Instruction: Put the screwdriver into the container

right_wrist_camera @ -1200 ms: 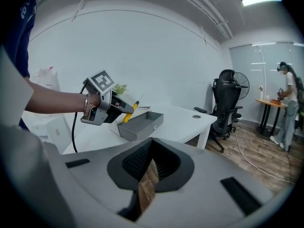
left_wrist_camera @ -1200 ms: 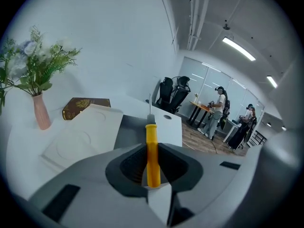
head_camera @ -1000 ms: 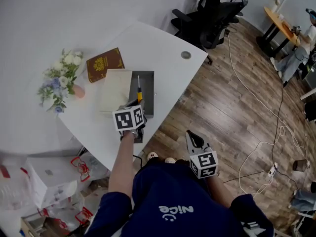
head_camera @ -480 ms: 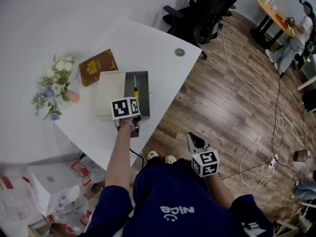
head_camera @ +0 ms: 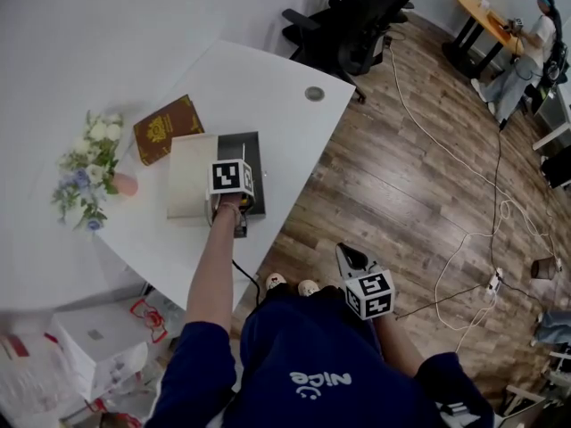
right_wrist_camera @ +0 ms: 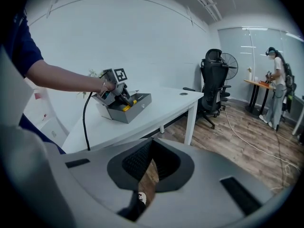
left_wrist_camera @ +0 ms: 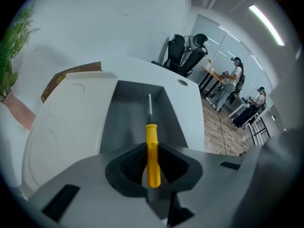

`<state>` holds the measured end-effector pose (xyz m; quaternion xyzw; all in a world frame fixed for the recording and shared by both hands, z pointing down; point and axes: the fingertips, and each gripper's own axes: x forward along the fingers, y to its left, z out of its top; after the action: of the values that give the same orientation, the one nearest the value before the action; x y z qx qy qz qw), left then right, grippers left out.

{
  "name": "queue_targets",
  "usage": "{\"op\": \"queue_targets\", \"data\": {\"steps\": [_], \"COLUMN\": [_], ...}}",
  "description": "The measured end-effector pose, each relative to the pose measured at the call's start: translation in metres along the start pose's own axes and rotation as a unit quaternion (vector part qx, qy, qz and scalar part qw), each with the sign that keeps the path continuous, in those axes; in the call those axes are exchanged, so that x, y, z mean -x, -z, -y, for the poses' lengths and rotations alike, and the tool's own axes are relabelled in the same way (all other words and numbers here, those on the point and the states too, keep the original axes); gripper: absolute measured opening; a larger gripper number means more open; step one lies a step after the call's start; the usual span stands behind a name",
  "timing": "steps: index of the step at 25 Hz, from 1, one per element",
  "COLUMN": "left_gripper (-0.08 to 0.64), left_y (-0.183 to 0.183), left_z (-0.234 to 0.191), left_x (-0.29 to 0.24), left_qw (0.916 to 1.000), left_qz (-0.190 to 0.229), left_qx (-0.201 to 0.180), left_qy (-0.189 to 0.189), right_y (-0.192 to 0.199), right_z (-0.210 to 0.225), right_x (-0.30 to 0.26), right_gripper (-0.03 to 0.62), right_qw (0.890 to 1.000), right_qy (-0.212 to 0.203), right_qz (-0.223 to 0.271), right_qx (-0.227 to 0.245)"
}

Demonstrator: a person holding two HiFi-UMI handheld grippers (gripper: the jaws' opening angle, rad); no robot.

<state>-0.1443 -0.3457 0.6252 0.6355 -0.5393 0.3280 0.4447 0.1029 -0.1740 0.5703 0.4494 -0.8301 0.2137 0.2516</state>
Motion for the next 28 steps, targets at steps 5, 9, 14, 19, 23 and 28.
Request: {"op": "queue_targets", "data": {"steps": [5,9,14,19,23,28], "left_gripper": [0.081,0.081,0.081,0.083,0.084,0.086], "left_y": [0.003,0.006,0.007,0.005,0.007,0.004], "left_z": [-0.006,-0.003,0.002,0.001,0.001,-0.004], "left_x": [-0.015,-0.022,-0.028,-0.029,-0.028,-0.028], "left_qw": [0.9993,0.9989,0.9987,0.9986,0.9987,0.9991], "left_qz": [-0.028,-0.04,-0.048,-0.045,-0.045,-0.03], "left_qx": [0.026,0.024,0.017,0.029,0.024,0.017], "left_qy": [-0.001,0.003,0.001,0.005,0.0,-0.026], "right_y": [0.004,0.006,0.004,0.003,0.0,0.0], "right_z": [0.001,0.004,0.004,0.003,0.001,0.001], "right_x": [0.001,0.002,0.002,0.0,-0.001,0.0], "right_gripper": [0.021,0.021,0.021,0.021,0.021,0.021], "right_qw": [1.0,1.0,1.0,1.0,1.0,1.0], "right_qy": [0.003,0.007,0.006,0.001,-0.007,-0.01], "right_qz": [-0.007,-0.007,-0.005,-0.004,-0.003,-0.002], "right_qx": [-0.001,-0.01,-0.015,-0.016,-0.012,-0.01]}}
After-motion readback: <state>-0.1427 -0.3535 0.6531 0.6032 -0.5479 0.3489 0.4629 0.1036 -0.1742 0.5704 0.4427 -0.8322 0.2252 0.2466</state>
